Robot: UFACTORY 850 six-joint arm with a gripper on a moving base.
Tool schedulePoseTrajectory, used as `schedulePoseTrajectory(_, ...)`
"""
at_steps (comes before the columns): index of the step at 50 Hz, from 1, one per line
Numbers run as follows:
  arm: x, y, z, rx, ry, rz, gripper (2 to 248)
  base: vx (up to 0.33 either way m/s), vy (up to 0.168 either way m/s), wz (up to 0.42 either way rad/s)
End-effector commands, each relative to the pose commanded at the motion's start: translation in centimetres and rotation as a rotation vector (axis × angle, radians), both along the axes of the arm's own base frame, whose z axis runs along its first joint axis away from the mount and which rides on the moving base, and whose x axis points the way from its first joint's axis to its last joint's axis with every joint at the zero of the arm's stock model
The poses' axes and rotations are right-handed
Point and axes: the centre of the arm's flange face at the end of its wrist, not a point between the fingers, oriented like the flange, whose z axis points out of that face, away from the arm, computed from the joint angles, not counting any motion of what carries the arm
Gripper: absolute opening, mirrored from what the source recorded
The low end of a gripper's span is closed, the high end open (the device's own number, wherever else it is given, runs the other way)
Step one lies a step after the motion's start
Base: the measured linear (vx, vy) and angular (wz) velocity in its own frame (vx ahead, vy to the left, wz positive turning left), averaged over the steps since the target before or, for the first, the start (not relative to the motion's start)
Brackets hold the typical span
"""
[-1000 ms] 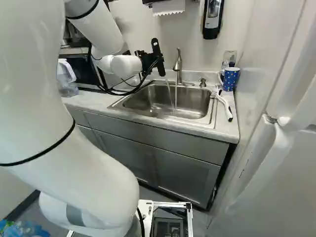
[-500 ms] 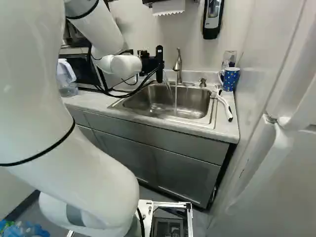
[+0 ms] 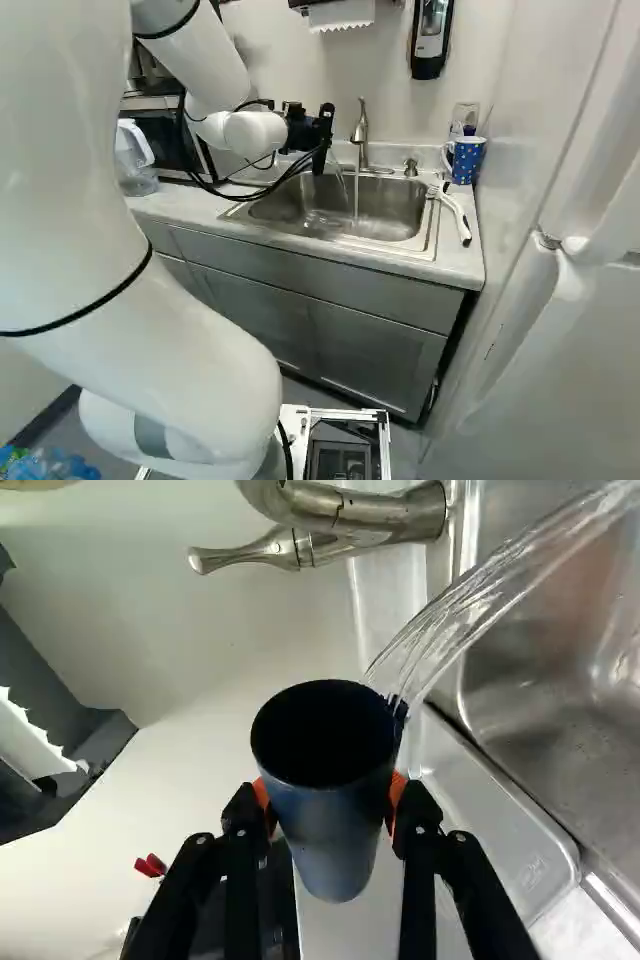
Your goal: Rinse the cup and place it in the tray
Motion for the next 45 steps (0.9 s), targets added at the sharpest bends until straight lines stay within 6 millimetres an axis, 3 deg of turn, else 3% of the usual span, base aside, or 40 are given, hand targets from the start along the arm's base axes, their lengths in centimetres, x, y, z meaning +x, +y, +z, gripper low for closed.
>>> schedulePoseTrajectory(45, 0.0, 0.0, 0.0, 0.0, 0.0, 0.0, 124, 0.0, 0.0, 0.0)
